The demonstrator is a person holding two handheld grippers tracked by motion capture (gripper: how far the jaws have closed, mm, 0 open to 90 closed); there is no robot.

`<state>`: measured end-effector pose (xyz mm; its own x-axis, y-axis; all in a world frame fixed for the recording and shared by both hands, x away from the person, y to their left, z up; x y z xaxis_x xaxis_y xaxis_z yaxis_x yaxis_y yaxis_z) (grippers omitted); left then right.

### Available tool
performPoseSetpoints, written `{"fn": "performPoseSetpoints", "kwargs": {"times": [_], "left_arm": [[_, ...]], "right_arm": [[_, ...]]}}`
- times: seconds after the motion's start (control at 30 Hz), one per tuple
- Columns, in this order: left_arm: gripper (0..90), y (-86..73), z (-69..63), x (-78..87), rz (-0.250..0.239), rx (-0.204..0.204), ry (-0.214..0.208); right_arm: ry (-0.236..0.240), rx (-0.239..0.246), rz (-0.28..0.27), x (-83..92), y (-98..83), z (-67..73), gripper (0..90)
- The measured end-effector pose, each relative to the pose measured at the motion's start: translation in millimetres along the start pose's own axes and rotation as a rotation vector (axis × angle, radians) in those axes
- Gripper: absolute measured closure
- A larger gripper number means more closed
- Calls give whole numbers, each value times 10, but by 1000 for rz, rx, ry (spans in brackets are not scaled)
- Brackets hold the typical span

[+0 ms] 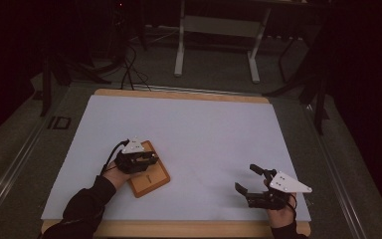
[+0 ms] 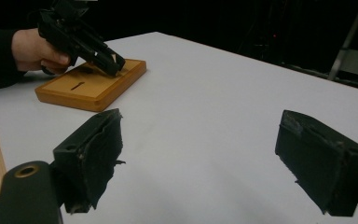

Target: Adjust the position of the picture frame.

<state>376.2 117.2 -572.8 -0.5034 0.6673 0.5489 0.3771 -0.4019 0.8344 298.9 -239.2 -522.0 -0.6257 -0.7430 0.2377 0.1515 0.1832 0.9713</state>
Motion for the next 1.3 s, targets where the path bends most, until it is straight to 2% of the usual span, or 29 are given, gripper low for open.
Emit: {"fn": "performPoseSetpoints", "kwargs": {"times": [0.1, 0.23, 0.43, 0.5, 0.57, 0.9, 1.13, 1.3], "left_arm": [[739, 10, 1, -13, -5, -4, 0], [775, -12, -3, -56, 13, -12, 8], [797, -5, -2, -72, 8, -8, 1], [808, -6, -12, -76, 8, -24, 11], [829, -8, -15, -78, 4, -21, 2], [846, -12, -13, -69, -5, -24, 1], [849, -6, -42, -45, 13, -41, -4], [849, 35, -43, 7, -8, -33, -10]], "right_arm": [[10, -5, 4, -8, -7, 6, 143], [12, -5, 9, -17, -12, 9, 143], [14, -8, 10, -13, -16, 5, 143], [17, -12, 10, -19, -17, 8, 143], [18, -11, 14, -25, -22, 11, 143], [27, -20, 19, -29, -28, 12, 144], [27, -29, 14, -18, -26, -4, 144], [27, -35, 12, -12, -23, -7, 144]]}}
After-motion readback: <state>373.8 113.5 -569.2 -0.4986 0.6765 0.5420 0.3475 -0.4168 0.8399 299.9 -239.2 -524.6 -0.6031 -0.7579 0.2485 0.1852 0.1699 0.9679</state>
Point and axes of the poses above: each handheld gripper's, and its own axes: x roughly backward along the jaws, y roughly out of its top, z roughly to its left, the point moved 7 cm from there along -x, roughly forward along the jaws, and after that the axes turned 2 degrees about -z, right-handed, at the moved point
